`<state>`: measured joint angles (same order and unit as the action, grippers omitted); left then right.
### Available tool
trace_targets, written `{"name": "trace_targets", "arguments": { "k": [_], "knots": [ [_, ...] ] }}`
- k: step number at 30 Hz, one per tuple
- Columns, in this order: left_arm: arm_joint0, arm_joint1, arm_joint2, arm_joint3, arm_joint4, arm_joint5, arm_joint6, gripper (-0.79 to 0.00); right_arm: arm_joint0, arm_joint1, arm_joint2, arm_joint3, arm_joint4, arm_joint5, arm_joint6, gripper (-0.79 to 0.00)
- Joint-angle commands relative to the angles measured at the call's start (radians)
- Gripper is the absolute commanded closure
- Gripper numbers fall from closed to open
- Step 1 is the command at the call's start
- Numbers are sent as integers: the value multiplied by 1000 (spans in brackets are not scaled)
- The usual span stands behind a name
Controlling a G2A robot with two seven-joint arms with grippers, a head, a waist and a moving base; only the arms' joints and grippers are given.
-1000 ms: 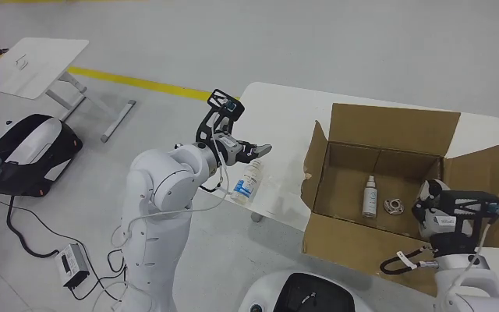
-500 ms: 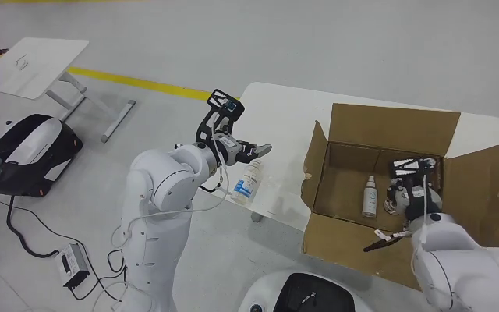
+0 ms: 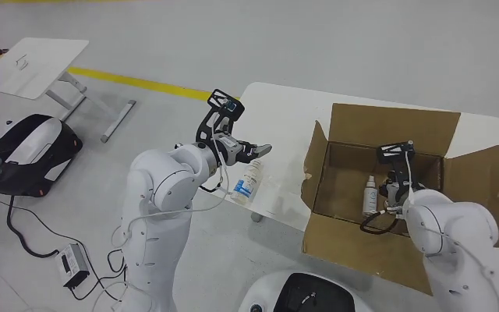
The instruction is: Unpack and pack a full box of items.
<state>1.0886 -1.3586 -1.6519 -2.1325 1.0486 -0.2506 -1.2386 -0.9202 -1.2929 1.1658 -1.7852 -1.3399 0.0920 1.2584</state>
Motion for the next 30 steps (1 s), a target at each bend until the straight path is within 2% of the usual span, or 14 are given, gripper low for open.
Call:
{"name": "trace_targets", "arguments": {
  "k": [1, 6, 9, 12, 19, 25, 26, 27, 30],
  "knots": [
    [0, 0, 0, 0, 0, 0, 0, -785, 0, 0, 0, 0, 0, 0, 0, 0],
    [0, 0, 0, 0, 0, 0, 0, -785, -2, 0, 0, -1, 3, -1, -8, 0],
    [0, 0, 0, 0, 0, 0, 0, -785, 6, 1, -7, 6, -29, -45, -37, 0],
    [0, 0, 0, 0, 0, 0, 0, -785, 54, -9, -56, 47, -82, -17, 35, 0],
    [0, 0, 0, 0, 0, 0, 0, -785, 257, -63, -207, 278, -51, 56, 277, 0],
    [0, 0, 0, 0, 0, 0, 0, -785, 346, -104, -288, 471, -18, 92, 278, -3],
    [0, 0, 0, 0, 0, 0, 0, -785, 354, -108, -293, 491, -16, 94, 274, -40],
    [0, 0, 0, 0, 0, 0, 0, -785, 358, -112, -295, 510, -6, 100, 271, -114],
    [0, 0, 0, 0, 0, 0, 0, -785, 362, -120, -298, 554, 2, 108, 256, -129]
  ]
}}
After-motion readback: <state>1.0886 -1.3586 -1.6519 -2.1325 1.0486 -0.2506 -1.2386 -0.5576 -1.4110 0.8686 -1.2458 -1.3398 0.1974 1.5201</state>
